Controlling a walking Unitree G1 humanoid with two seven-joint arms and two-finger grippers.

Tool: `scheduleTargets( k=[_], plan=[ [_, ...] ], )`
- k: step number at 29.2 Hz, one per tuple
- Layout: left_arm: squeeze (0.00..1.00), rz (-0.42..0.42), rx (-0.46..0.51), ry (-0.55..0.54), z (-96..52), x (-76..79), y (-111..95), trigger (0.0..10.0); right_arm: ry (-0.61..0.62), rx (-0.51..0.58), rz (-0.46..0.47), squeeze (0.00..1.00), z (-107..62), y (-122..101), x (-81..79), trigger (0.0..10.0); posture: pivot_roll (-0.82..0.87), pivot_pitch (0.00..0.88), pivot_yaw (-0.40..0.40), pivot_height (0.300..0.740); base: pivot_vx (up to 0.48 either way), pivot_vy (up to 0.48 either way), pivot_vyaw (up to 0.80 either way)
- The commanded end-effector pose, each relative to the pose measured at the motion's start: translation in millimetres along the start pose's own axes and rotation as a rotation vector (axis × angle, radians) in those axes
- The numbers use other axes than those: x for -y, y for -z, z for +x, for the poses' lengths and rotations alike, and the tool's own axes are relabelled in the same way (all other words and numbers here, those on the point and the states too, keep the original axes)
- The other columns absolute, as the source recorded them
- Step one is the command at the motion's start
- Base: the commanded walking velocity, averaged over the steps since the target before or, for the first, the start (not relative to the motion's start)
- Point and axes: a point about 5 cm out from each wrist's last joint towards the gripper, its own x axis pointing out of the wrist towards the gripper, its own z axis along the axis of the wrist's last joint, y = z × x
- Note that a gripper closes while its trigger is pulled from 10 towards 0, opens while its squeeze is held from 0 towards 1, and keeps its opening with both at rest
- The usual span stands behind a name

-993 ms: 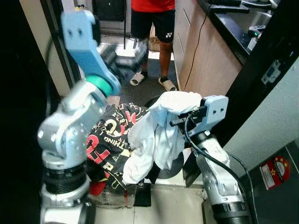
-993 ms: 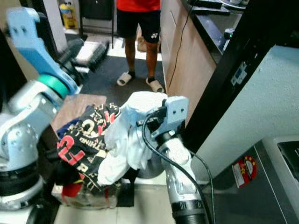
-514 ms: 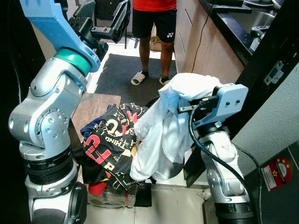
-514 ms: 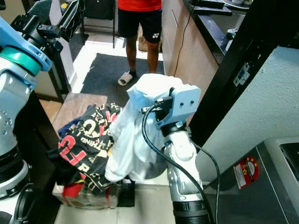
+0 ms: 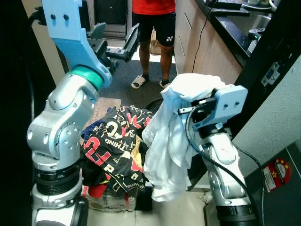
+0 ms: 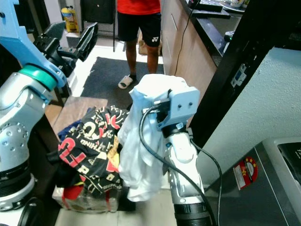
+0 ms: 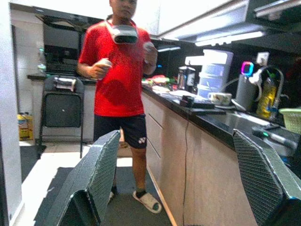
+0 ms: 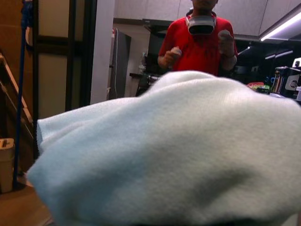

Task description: Clothes washing

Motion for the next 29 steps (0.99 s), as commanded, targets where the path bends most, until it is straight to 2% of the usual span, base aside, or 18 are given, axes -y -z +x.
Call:
scheduleTargets(
  k=[1, 4, 6, 7, 8, 9, 11, 12, 17, 19, 24, 29],
  plan=[
    [0.0, 0.009, 0.018, -0.007, -0.7, -4.8, -3, 10.0, -0.015, 0.01, -0.047, 0.0, -2.5, 0, 1.3, 10.0, 0.16, 0.0, -0.018, 0.74, 0.0, 0.0, 0.0],
    [0.0, 0.025, 0.036, -0.021, -0.5, -9.5, -6, 10.0, -0.037, 0.008, -0.071, 0.0, -1.1, 0, 4.8, 10.0, 0.16, 0.0, -0.034, 0.74, 0.0, 0.0, 0.0],
    [0.0, 0.058, 0.044, -0.025, 0.0, -9.8, -4, 10.0, -0.024, 0.053, -0.072, 0.0, 16.0, -13, 18.0, 10.0, 0.15, 0.0, -0.035, 0.74, 0.0, 0.0, 0.0],
    [0.0, 0.058, 0.044, -0.025, 0.0, -9.8, -4, 10.0, -0.024, 0.053, -0.072, 0.0, 16.0, -13, 18.0, 10.0, 0.15, 0.0, -0.035, 0.74, 0.0, 0.0, 0.0],
    [0.0, 0.069, 0.033, -0.021, 0.3, -7.5, 1, 10.0, 0.013, 0.124, -0.072, 0.0, 34.2, -31, 26.5, 10.0, 0.14, 0.0, -0.031, 0.74, 0.0, 0.0, 0.0],
    [0.0, 0.069, 0.033, -0.021, 0.3, -7.5, 1, 10.0, 0.013, 0.124, -0.072, 0.0, 34.2, -31, 26.5, 10.0, 0.14, 0.0, -0.031, 0.74, 0.0, 0.0, 0.0],
    [0.0, 0.082, 0.011, -0.011, 0.5, -3.2, 13, 10.0, 0.097, 0.263, -0.088, 0.0, 64.1, -71, 41.2, 10.0, 0.14, 0.0, -0.026, 0.74, 0.0, 0.0, 0.0],
    [0.0, 0.086, 0.004, -0.008, 0.4, -2.2, 16, 10.0, 0.123, 0.305, -0.097, 0.0, 71.2, -84, 45.6, 10.0, 0.14, 0.0, -0.026, 0.74, 0.0, 0.0, 0.0],
    [0.0, 0.104, -0.016, -0.012, -0.2, -2.3, 26, 10.0, 0.136, 0.322, -0.129, 0.0, 74.0, -92, 50.8, 10.0, 0.14, 0.0, -0.034, 0.74, 0.0, 0.0, 0.0],
    [0.0, 0.111, -0.037, -0.016, -1.5, -1.5, 35, 10.0, 0.145, 0.269, -0.13, 0.0, 66.7, -81, 50.5, 10.0, 0.14, 0.0, -0.031, 0.74, 0.0, 0.0, 0.0],
    [0.0, 0.106, -0.05, -0.011, -2.3, 0.8, 40, 10.0, 0.15, 0.233, -0.136, 0.0, 59.3, -73, 49.4, 10.0, 0.12, 0.0, -0.018, 0.74, 0.0, 0.0, 0.0],
    [0.0, 0.085, -0.083, 0.056, 4.8, 12.7, 58, 10.0, 0.172, 0.185, -0.162, 0.0, 40.5, -65, 58.7, 10.0, 0.02, 0.0, 0.072, 0.74, 0.0, 0.0, 0.0]
  ],
)
